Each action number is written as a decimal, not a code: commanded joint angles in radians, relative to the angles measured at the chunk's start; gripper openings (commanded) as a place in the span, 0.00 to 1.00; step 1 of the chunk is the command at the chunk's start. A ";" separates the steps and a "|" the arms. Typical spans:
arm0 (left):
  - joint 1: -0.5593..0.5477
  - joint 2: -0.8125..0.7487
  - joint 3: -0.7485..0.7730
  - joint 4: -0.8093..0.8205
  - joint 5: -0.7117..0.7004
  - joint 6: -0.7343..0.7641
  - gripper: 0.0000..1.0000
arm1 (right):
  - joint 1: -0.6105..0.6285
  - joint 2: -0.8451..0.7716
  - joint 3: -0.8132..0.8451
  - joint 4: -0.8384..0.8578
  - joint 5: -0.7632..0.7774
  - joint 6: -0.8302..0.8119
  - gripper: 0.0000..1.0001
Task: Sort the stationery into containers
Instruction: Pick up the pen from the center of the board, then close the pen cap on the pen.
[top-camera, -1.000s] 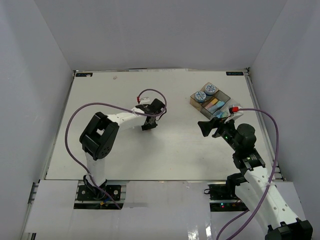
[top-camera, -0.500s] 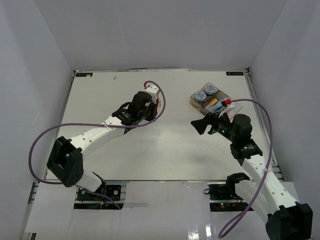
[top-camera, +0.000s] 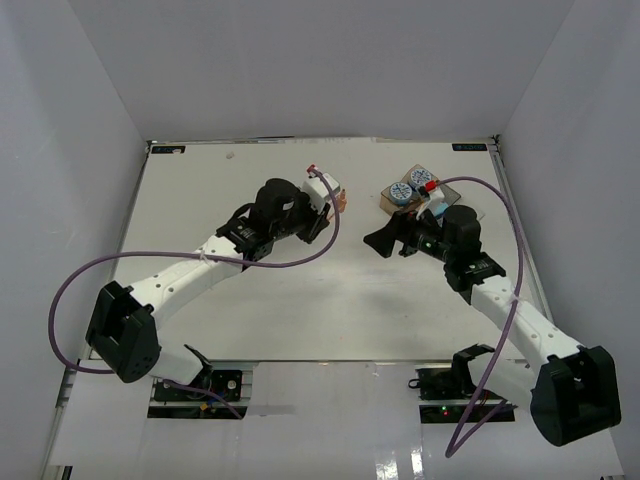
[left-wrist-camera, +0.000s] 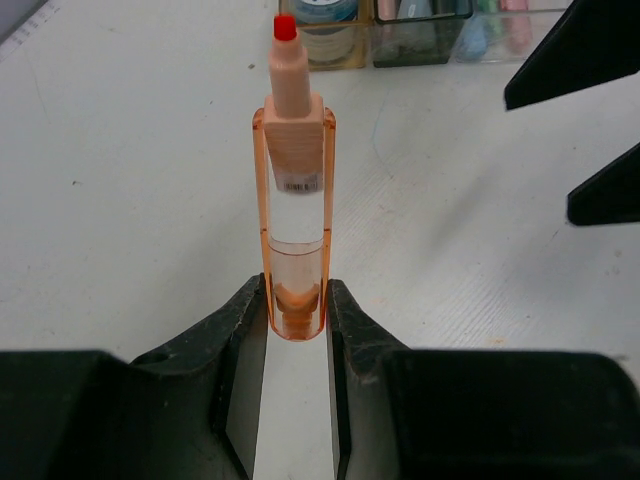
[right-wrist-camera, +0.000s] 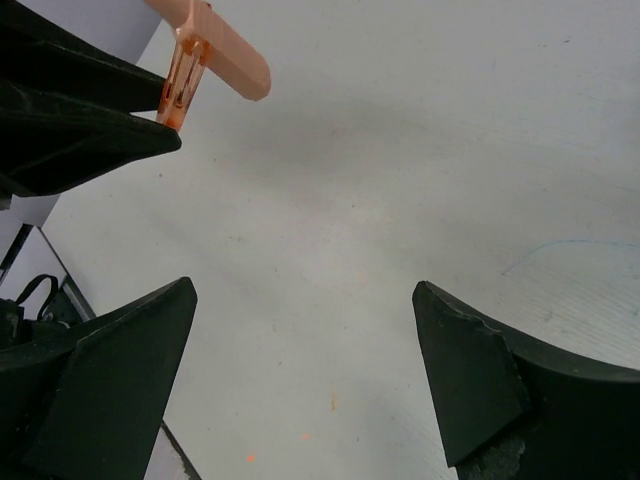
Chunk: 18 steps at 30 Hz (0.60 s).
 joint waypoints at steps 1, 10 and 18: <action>-0.003 -0.040 0.058 0.019 0.090 0.019 0.26 | 0.063 0.027 0.020 0.107 0.006 0.013 0.95; -0.003 -0.090 0.061 0.014 0.177 -0.025 0.28 | 0.136 0.145 0.001 0.294 0.047 0.060 0.95; -0.005 -0.130 0.008 0.037 0.217 -0.073 0.28 | 0.194 0.196 -0.046 0.521 0.139 0.089 0.95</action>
